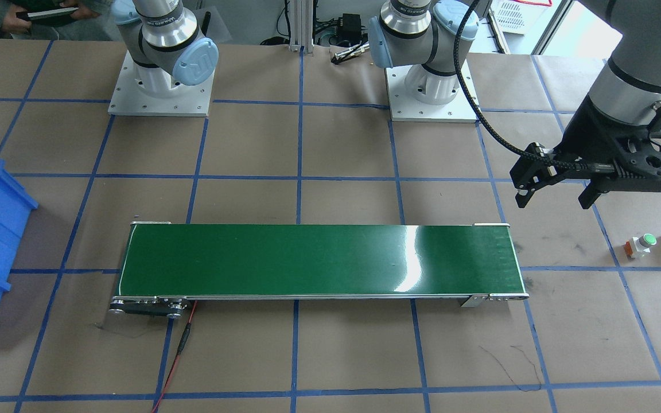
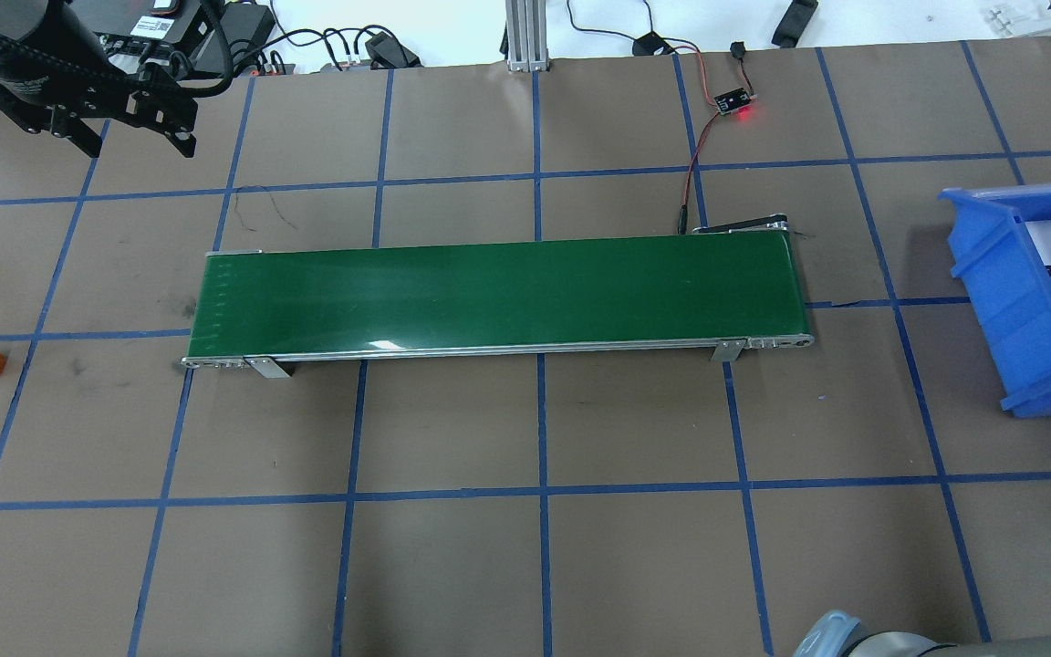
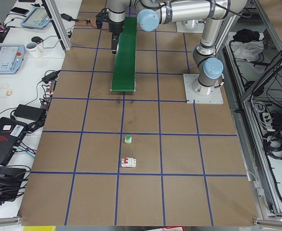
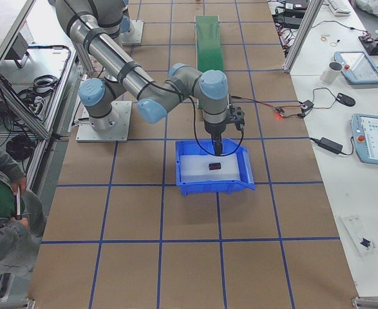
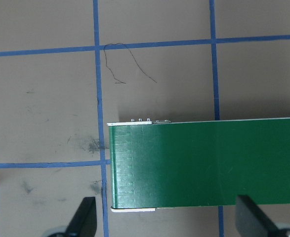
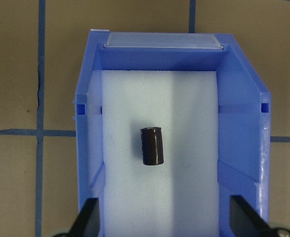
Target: Move capacitor from left to right
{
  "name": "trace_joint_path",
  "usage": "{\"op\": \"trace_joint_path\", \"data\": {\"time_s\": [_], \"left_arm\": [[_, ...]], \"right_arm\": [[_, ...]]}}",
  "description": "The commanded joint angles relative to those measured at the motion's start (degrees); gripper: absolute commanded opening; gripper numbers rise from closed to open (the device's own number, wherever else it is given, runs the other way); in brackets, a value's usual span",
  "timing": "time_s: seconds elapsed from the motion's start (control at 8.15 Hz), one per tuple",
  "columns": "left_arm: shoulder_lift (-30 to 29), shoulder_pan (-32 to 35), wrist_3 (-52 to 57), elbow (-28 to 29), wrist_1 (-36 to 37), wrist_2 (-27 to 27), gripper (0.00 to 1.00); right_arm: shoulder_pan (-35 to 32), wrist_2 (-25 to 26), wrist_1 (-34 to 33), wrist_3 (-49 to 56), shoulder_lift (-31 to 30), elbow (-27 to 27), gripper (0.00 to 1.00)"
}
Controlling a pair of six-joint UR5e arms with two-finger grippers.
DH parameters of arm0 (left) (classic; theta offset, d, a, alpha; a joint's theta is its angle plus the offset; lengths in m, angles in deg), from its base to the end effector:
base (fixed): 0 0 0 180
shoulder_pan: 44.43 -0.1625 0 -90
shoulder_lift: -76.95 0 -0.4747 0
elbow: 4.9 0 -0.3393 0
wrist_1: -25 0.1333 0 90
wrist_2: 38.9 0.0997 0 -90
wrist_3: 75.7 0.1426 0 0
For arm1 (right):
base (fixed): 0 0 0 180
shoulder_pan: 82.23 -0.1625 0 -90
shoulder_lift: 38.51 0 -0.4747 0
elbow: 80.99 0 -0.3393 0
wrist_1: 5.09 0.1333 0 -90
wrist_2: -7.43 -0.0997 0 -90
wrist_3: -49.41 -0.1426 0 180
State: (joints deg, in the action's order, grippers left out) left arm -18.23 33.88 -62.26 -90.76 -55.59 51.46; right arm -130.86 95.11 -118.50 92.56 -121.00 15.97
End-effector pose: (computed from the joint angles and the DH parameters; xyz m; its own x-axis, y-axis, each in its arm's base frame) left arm -0.0280 -0.5179 0.5025 -0.9988 0.0272 -0.0399 0.0326 0.9896 -0.1401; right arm -0.2335 -0.4756 0.4231 -0.9966 -0.0287 0.0771 -0.0393 0.9893 -0.1407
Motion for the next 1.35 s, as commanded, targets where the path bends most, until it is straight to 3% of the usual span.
{"op": "trace_joint_path", "data": {"time_s": [0.0,0.25,0.86,1.23], "left_arm": [[-0.1,0.0,0.0,0.0,0.0,0.0,1.0],[0.0,0.0,0.0,0.0,0.0,0.0,1.0],[-0.1,0.0,0.0,0.0,0.0,-0.1,1.0],[-0.1,0.0,0.0,-0.1,0.0,-0.2,1.0]], "right_arm": [[-5.6,0.1,4.2,-8.7,-6.0,-0.4,1.0],[-12.1,-0.1,11.7,-19.7,-9.6,-0.4,1.0],[-29.2,-0.1,11.4,-38.4,-10.0,-2.1,1.0],[-35.2,0.8,11.3,-43.8,-9.8,-2.1,1.0]]}}
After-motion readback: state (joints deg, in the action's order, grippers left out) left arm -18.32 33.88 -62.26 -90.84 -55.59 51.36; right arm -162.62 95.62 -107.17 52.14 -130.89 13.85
